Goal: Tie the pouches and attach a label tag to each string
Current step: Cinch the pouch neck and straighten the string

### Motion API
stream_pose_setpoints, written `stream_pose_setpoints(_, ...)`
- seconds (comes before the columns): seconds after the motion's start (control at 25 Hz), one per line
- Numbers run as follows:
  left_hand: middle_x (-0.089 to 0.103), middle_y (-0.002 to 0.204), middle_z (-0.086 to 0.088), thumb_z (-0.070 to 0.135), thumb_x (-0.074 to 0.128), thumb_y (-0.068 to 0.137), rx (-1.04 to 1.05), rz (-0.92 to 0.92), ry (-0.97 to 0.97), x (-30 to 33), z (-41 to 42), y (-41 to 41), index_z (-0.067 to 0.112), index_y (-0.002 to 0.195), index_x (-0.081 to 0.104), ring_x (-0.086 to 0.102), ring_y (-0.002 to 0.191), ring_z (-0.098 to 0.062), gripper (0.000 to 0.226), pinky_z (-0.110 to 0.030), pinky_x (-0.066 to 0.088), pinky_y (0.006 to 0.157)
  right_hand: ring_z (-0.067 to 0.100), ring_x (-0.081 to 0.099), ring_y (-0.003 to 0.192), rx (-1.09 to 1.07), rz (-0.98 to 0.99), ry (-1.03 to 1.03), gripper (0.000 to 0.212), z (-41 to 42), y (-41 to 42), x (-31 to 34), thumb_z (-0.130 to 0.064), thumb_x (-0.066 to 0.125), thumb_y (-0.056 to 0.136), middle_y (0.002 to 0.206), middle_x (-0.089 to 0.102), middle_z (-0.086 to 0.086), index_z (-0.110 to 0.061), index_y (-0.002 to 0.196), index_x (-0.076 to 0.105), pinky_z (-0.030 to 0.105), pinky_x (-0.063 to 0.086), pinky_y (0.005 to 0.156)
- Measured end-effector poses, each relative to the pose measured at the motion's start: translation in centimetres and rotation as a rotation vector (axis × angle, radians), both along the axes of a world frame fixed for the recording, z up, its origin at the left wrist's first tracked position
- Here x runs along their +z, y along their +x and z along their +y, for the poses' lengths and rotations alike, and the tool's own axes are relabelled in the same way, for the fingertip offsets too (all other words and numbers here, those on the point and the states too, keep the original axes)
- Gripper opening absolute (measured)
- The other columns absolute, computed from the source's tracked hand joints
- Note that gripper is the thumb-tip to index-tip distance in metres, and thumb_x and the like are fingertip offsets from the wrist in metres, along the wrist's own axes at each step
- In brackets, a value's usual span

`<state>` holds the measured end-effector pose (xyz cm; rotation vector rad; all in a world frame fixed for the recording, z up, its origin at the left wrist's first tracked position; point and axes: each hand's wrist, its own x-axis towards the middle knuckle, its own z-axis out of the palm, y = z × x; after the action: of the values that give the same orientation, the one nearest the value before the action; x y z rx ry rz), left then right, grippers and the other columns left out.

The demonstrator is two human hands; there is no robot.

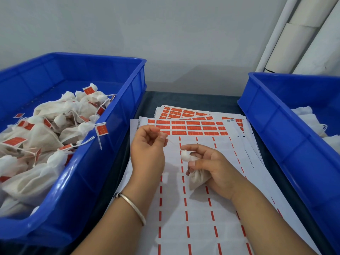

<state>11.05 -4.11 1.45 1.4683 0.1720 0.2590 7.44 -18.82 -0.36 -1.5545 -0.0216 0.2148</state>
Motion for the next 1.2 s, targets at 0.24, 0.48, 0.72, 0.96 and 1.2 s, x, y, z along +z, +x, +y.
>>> stream_pose_setpoints(0.24,0.065,0.074,0.02,0.014,0.064,0.086,-0.046,-0.025,0.026,0.0,0.0,-0.1,0.024,0.082,0.058,0.064,0.069,0.001,0.012,-0.008,0.047,0.053,0.008,0.066,0.087,0.158,-0.004,0.018,0.031,-0.1,-0.7,0.6,-0.019,0.062,0.079,0.104,0.068,-0.016,-0.043,0.097,0.071,0.023,0.053,0.075)
stream_pose_setpoints(0.48,0.068,0.076,0.014,0.014,0.069,0.081,-0.176,-0.066,-0.018,0.2,-1.0,-1.1,0.025,0.084,0.061,0.066,0.073,-0.001,0.014,-0.01,0.047,0.05,0.019,0.064,0.107,0.124,-0.021,0.162,0.031,0.4,-0.9,1.7,-0.03,0.044,0.097,0.105,0.071,0.0,-0.028,0.092,0.075,0.031,0.049,0.094)
stream_pose_setpoints(0.72,0.071,0.08,0.013,0.015,0.061,0.088,-0.23,0.001,-0.101,2.0,-0.4,-0.8,0.025,0.086,0.067,0.068,0.076,-0.004,0.013,-0.014,0.052,0.059,0.015,0.069,0.075,-0.143,-0.078,0.019,0.023,0.4,-0.5,3.1,-0.019,0.059,0.091,0.078,0.072,0.002,-0.032,0.082,0.076,0.029,0.055,0.08)
stream_pose_setpoints(0.96,0.064,0.118,0.003,0.02,0.057,0.092,-0.137,0.033,0.733,2.0,2.1,3.9,0.026,0.117,0.06,0.064,0.089,-0.01,0.026,-0.017,0.052,0.066,0.012,0.069,0.071,-0.223,-0.05,-0.032,0.01,-0.1,0.0,4.1,-0.028,0.065,0.084,0.079,0.073,-0.004,-0.028,0.087,0.075,0.02,0.053,0.062)
stream_pose_setpoints(1.2,0.033,0.149,0.007,0.059,0.055,0.083,-0.446,0.139,1.179,-3.4,2.2,5.7,0.029,0.142,0.031,0.041,0.131,-0.018,0.07,-0.038,0.042,0.102,0.017,0.069,0.075,-0.246,-0.054,-0.086,0.007,-0.7,1.7,5.1,-0.025,0.066,0.085,0.078,0.073,-0.005,-0.026,0.088,0.073,0.029,0.056,0.068)
